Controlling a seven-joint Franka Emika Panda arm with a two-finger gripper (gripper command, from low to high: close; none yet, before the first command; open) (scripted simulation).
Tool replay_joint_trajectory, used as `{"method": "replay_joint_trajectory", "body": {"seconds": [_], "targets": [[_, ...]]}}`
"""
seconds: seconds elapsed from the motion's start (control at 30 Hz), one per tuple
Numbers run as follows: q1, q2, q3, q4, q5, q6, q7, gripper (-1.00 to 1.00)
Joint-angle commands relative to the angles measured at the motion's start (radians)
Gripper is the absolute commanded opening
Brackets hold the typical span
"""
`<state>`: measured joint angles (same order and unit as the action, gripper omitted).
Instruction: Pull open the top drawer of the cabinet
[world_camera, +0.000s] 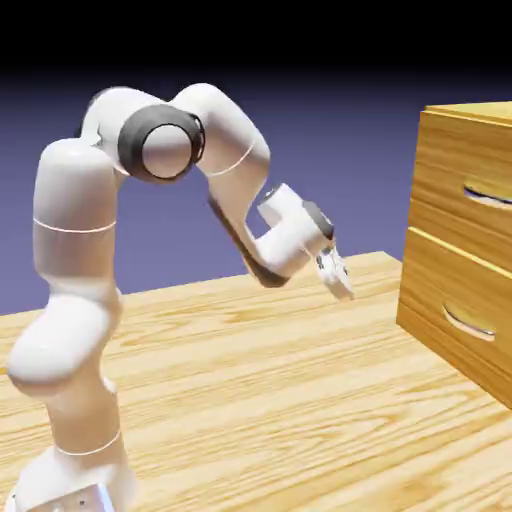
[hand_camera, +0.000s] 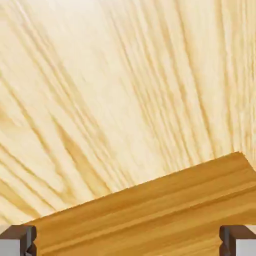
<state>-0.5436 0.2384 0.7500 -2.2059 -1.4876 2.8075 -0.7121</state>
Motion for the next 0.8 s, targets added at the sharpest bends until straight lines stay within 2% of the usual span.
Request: {"method": "replay_joint_trajectory", "body": {"seconds": [0.0,0.77], "targets": [[-0.016,0.024,0.022,0.018,-0.044,-0.007,-0.043,1.0],[-0.39,0.567,0.526,0.424,-1.044,-0.161,-1.02,1.0]]}}
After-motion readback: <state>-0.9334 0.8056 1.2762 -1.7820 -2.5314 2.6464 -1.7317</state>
